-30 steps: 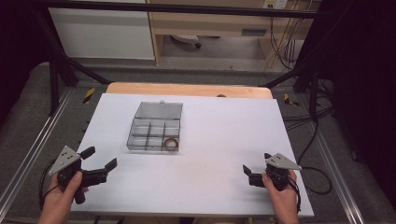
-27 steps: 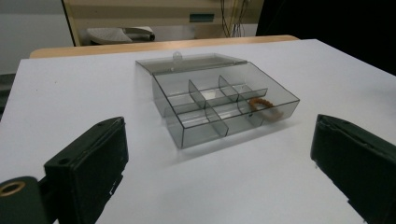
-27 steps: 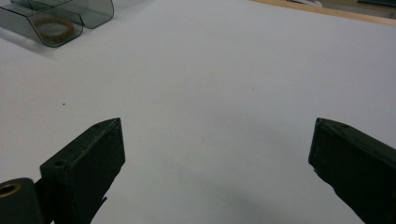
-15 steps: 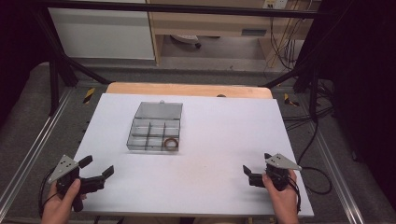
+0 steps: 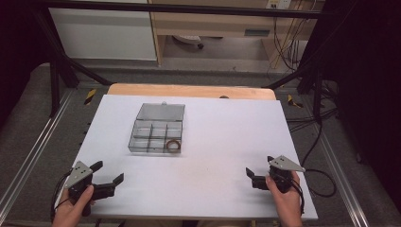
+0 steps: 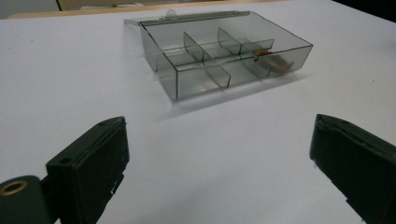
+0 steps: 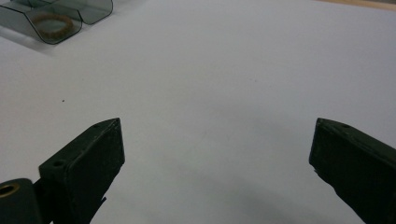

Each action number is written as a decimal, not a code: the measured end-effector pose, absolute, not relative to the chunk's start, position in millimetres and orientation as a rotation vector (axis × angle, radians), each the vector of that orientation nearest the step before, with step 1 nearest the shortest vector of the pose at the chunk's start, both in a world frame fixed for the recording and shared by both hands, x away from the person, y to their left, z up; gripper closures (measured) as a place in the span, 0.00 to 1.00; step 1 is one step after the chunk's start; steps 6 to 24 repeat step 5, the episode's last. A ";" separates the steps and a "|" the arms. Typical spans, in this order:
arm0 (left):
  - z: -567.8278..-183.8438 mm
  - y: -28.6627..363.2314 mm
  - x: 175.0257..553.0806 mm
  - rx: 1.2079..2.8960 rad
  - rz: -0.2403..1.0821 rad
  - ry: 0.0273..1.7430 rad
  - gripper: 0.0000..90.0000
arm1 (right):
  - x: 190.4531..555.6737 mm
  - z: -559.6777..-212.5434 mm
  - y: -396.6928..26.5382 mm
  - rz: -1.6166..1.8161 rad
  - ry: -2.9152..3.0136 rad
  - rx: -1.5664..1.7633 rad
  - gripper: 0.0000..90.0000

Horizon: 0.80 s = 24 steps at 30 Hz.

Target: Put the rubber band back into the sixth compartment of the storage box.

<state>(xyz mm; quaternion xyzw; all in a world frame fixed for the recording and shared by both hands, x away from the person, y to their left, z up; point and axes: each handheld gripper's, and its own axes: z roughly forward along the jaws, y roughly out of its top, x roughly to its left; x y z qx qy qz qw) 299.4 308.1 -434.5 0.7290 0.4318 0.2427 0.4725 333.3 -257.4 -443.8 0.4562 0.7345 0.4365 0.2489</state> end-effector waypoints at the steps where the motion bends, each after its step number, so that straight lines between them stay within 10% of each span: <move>1: -435.5 306.1 299.8 1.797 0.597 1.053 0.05 | 334.2 -444.9 -257.2 1.180 2.006 1.248 0.04; 24: -436.7 302.0 303.7 1.808 0.598 1.063 0.05 | 338.4 -449.9 -256.9 1.105 2.013 1.322 0.04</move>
